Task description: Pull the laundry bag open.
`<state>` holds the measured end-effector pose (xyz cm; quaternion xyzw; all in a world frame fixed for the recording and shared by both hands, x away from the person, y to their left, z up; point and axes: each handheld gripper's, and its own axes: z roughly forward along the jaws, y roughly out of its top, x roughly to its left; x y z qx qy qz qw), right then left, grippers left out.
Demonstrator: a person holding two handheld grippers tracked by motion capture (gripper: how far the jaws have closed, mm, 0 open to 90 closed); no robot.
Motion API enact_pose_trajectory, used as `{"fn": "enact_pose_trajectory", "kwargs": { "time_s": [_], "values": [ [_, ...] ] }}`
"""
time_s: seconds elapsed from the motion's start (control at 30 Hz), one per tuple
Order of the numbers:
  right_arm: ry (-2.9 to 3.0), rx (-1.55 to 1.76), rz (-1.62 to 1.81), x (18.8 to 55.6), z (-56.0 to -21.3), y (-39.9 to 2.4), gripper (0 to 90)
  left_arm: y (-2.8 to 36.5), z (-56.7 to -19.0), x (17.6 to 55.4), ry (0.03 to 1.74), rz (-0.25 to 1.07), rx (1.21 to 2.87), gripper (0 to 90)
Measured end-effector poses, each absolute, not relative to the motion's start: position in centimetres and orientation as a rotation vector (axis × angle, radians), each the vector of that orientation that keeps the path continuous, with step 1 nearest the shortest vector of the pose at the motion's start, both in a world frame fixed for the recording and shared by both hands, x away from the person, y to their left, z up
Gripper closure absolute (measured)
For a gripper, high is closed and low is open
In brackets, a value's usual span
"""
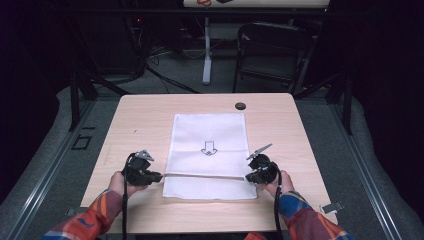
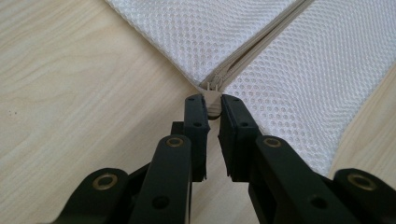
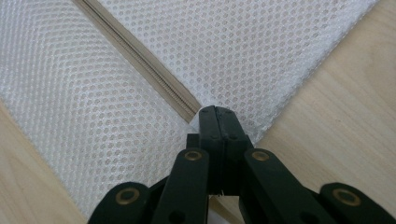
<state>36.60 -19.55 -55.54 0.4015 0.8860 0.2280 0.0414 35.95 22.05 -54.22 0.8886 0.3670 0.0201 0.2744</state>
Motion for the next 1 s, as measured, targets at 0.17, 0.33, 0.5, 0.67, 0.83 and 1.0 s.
{"fn": "enact_pose_trajectory", "kwargs": {
  "time_s": [0.17, 0.33, 0.5, 0.67, 0.83, 1.0],
  "values": [
    [2.711, 1.238, 0.710, 36.61, -55.57, -19.59, 90.0, 22.04, -54.23, 35.82, 0.992, 0.038, 2.395, 81.6],
    [2.716, 1.236, 0.719, 36.67, -55.61, -19.68, 90.0, 22.01, -54.32, 35.77, 1.000, 0.023, 2.402, 81.5],
    [2.714, 1.210, 0.738, 36.61, -55.68, -19.51, 90.0, 21.90, -54.65, 35.81, 1.011, -0.005, 2.421, 81.4],
    [2.727, 1.173, 0.711, 36.63, -55.58, -19.42, 90.0, 21.88, -54.82, 35.84, 1.022, -0.027, 2.419, 81.1],
    [2.729, 1.164, 0.723, 36.62, -55.50, -19.42, 87.1, 21.85, -54.88, 35.92, 1.021, -0.036, 2.430, 80.4],
    [2.744, 1.127, 0.706, 36.42, -55.00, -19.13, 75.8, 22.07, -54.58, 35.99, 1.030, -0.050, 2.409, 69.9]
  ]
}}
